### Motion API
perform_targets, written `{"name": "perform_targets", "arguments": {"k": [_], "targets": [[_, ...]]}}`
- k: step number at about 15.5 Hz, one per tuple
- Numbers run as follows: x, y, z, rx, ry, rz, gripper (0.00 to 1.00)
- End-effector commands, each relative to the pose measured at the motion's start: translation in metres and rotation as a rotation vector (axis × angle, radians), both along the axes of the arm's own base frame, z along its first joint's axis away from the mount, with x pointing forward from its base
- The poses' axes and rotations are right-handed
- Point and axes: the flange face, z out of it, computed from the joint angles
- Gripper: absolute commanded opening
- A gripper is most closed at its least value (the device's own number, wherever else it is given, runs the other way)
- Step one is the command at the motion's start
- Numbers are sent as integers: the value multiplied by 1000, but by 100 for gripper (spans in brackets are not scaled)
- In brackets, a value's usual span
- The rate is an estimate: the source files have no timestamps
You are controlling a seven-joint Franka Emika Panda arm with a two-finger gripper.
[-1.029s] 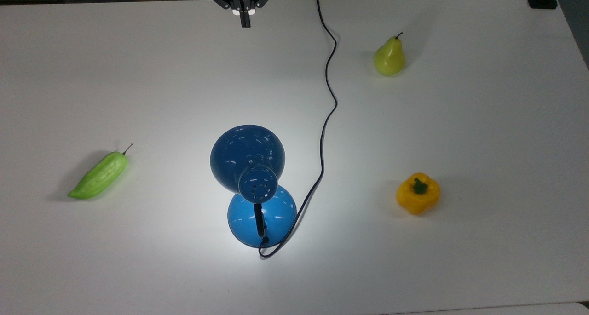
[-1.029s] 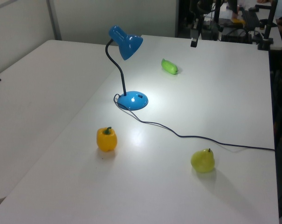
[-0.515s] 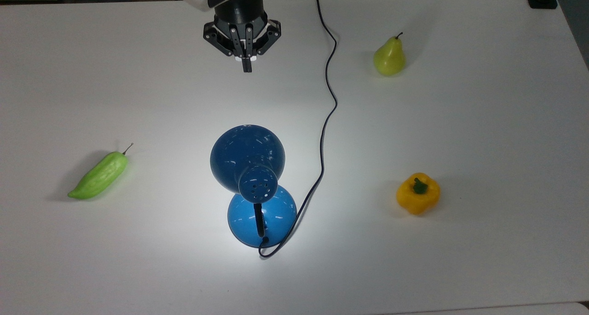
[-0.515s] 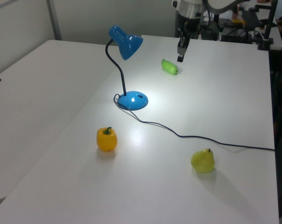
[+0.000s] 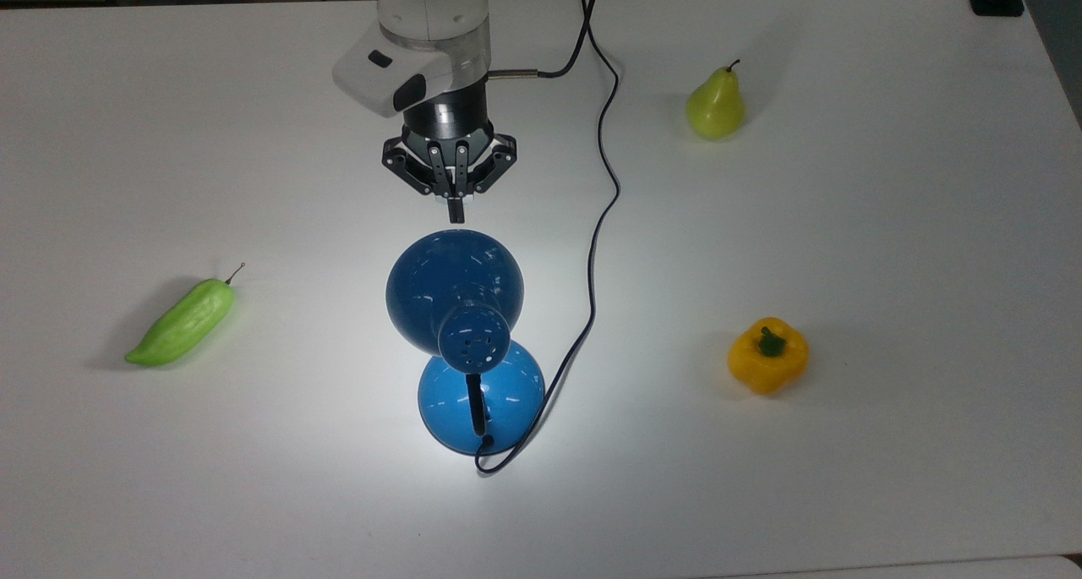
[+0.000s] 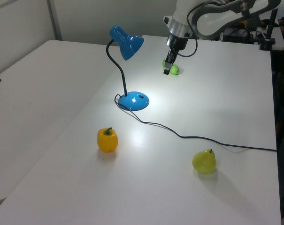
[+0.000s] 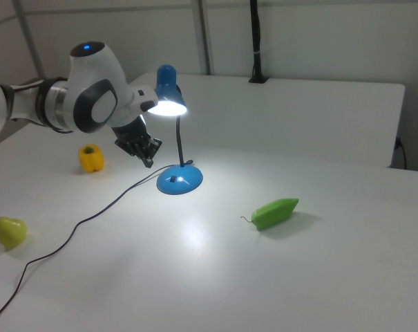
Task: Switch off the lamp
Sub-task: 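Lower the gripper over the switch on the blue lamp base, then press down on the lamp base switch with the gripper fingertips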
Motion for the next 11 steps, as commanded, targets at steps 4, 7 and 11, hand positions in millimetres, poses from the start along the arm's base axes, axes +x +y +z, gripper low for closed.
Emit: {"name": "perform_targets", "arguments": {"k": [4,7,11], "targets": [[25,5,-46,-5,-131,22,0],[33,6,-63,0,-202,22,0],[41,5,-83,3,-268,19,0]]}}
